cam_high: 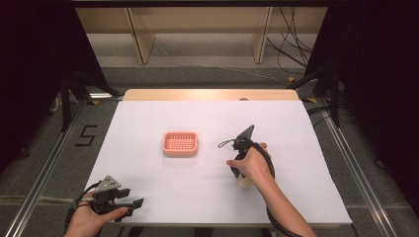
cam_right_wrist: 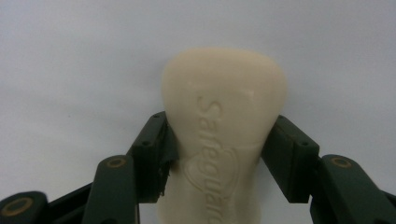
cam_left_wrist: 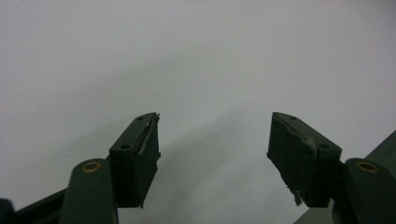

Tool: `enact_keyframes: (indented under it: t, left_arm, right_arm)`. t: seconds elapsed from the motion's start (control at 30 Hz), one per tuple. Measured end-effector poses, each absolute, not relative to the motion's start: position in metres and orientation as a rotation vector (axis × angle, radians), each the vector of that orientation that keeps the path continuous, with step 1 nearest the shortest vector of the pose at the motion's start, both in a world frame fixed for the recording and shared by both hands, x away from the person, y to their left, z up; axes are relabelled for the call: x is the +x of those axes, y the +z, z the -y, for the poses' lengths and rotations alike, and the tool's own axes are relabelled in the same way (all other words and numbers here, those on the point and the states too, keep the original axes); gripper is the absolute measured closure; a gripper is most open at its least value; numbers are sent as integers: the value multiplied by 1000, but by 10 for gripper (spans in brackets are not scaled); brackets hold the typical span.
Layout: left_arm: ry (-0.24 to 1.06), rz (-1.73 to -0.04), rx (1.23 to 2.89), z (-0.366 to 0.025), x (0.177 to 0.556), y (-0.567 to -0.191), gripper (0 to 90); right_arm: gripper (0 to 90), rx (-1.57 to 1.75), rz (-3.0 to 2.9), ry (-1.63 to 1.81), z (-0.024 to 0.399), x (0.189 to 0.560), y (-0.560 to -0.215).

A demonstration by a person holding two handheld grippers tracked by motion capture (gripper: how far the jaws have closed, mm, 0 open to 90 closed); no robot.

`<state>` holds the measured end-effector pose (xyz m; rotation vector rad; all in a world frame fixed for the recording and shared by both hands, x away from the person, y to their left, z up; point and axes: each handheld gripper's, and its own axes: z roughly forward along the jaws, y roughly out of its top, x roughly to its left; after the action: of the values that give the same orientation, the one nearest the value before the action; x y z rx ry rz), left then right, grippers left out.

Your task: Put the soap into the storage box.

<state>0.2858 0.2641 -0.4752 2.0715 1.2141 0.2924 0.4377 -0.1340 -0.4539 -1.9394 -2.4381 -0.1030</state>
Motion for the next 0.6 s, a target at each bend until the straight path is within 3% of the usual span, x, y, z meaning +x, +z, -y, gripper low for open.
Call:
enact_keyframes:
  t: [0.6]
  left_arm:
    - [282, -1209, 2071, -263, 286, -476, 333]
  right_arm:
    - [495, -1815, 2508, -132, 139, 433, -453]
